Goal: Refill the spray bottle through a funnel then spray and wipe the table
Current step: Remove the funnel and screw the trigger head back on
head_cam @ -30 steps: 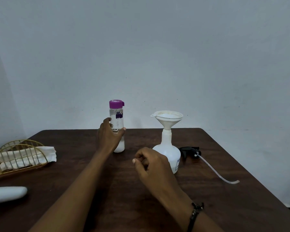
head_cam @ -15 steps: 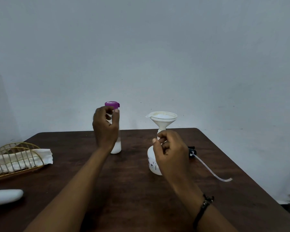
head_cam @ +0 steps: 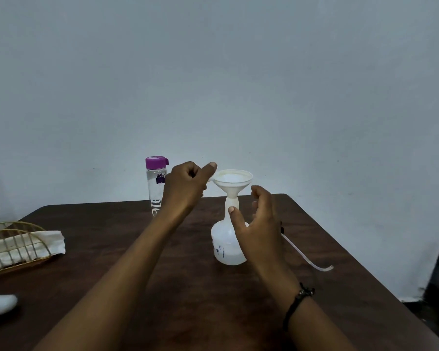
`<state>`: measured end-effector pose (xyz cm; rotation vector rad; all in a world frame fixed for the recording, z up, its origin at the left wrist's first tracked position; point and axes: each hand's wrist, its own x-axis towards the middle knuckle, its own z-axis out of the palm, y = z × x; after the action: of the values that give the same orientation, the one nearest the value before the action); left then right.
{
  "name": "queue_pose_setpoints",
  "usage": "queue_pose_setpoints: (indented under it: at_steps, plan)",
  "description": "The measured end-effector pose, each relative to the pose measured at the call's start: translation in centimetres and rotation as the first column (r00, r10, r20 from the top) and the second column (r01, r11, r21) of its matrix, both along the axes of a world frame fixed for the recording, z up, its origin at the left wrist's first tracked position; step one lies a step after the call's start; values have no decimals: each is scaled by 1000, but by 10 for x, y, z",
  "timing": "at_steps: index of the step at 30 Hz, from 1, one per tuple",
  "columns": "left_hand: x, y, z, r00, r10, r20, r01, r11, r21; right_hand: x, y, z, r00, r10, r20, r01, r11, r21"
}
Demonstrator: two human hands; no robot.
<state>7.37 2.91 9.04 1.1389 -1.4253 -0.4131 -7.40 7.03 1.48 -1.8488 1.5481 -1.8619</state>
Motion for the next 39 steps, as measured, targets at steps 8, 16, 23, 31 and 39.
queue_pose_setpoints:
  at_steps: [8, 16, 23, 31, 39]
  plan:
    - [3, -2, -2, 988, -87, -126, 114, 969, 220, -2, -9, -7, 993, 84, -79, -68, 979, 191]
    - [5, 1, 3, 917, -219, -334, 341, 864, 369, -3, -21, -16, 986, 117, -118, -93, 977, 190]
    - [3, 7, 7, 862, -286, -418, 450, 811, 373, -5, -23, -17, 981, 142, -131, -117, 976, 181]
    - [4, 5, 15, 729, -319, -606, 562, 785, 262, -6, -25, -19, 981, 144, -130, -119, 976, 181]
    - [9, 4, 19, 692, -325, -645, 571, 793, 213, -6, -26, -20, 981, 140, -138, -110, 972, 207]
